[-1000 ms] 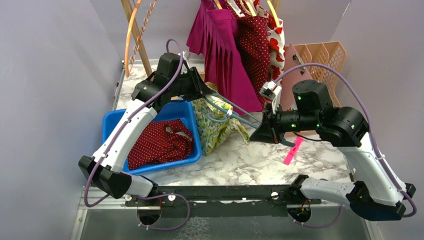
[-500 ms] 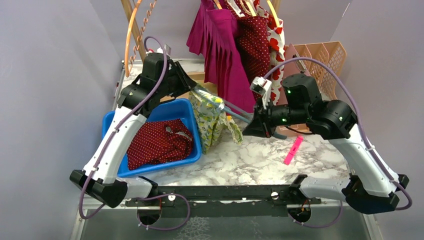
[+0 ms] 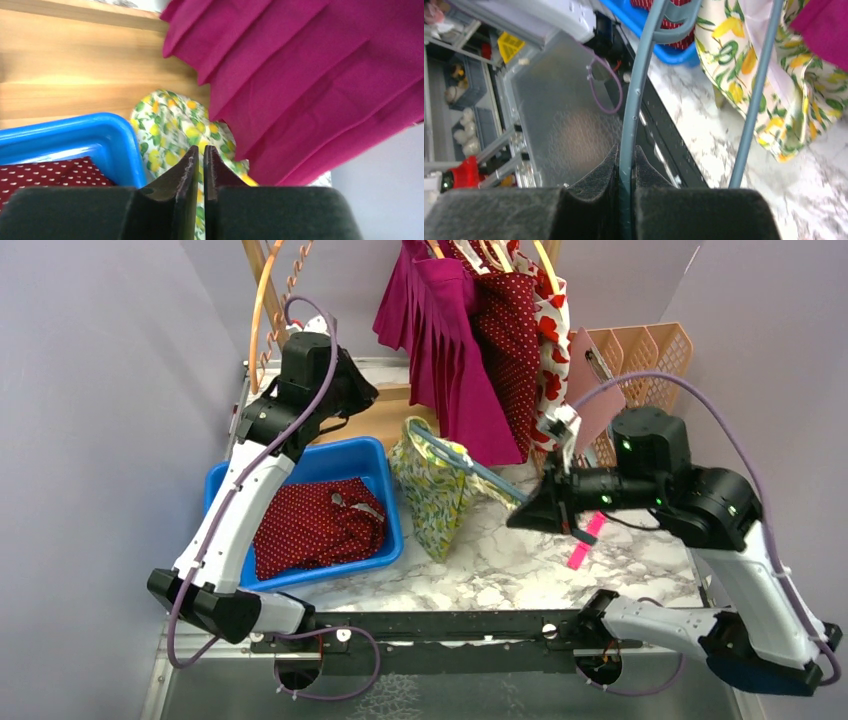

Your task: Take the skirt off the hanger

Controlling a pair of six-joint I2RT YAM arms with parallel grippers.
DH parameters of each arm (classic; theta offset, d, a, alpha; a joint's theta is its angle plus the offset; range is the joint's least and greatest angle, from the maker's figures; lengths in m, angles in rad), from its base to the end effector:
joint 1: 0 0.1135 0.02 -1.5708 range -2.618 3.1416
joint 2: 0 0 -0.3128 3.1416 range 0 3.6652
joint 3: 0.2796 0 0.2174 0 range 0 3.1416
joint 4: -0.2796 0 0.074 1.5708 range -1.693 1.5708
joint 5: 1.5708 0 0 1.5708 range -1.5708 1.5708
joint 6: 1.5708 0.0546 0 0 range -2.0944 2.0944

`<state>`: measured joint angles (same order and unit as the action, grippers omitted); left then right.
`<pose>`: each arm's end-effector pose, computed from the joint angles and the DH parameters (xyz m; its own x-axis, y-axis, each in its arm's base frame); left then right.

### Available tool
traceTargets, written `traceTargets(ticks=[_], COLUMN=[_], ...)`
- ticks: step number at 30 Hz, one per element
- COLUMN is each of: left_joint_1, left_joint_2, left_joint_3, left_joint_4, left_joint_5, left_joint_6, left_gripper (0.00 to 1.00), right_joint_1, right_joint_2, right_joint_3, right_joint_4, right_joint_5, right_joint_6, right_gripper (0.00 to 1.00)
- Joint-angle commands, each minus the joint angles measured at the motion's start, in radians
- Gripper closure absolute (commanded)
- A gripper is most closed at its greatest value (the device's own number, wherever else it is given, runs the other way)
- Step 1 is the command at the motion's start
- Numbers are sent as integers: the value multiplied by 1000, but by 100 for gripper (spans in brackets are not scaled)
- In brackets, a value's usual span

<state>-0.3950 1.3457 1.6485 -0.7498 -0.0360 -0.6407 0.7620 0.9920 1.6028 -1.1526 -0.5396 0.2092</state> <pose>0.2294 -0.0935 0.4824 -0.5318 -0.4255 -0.7322 0.0458 0.8489 -0.5266 0.0452 0.0819 0.4820 -0.5541 -0.2825 -0.7831 -0.8134 0.3838 0.4371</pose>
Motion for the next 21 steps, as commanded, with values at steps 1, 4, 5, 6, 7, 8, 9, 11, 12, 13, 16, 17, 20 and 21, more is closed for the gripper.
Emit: traceTargets(ticks=[1,4,5,6,7,8,9,11,12,13,16,17,20,21], left_joint_1=[3,3,4,3,4,4,4,4,4,4,3,4,0,-4], left_joint_2=[-28,-132,-169,-206,-239,-266,-288,-326,-350,-374,-437,-446,-432,-413], left_joint_3=[-33,-124,-159,-190,-215,-238,-253,-282,-305,-349,-476,-515,-572,-568], left_joint_4=[88,152,157,154,155,162,171,191,228,280,497,568,686,696], left_joint_5=[208,192,159,123,103,105,126,161,195,230,361,398,458,475], left_joint_6=[73,77,60,34,13,3,-1,-7,-1,5,-15,-35,-65,-61], left_gripper=[76,40,32,26,21,18,17,14,10,8,1,1,1,1], right_joint_1=[-1,-1,-1,-1,-1,-1,-1,-1,-1,-1,-1,-1,-1,-1], right_joint_2=[127,155,166,187,210,231,252,285,298,310,332,335,336,338], right_joint_3=[116,154,150,152,160,167,175,192,204,213,229,224,192,186], right_joint_4=[217,323,364,393,408,422,435,464,479,490,527,545,602,610], right_joint_5=[186,289,272,250,227,216,210,195,187,187,177,163,122,116], right_joint_6=[131,186,196,203,210,219,230,254,266,286,362,383,426,436], right_gripper=[99,99,99,99,99,99,99,99,99,99,99,99,99,99])
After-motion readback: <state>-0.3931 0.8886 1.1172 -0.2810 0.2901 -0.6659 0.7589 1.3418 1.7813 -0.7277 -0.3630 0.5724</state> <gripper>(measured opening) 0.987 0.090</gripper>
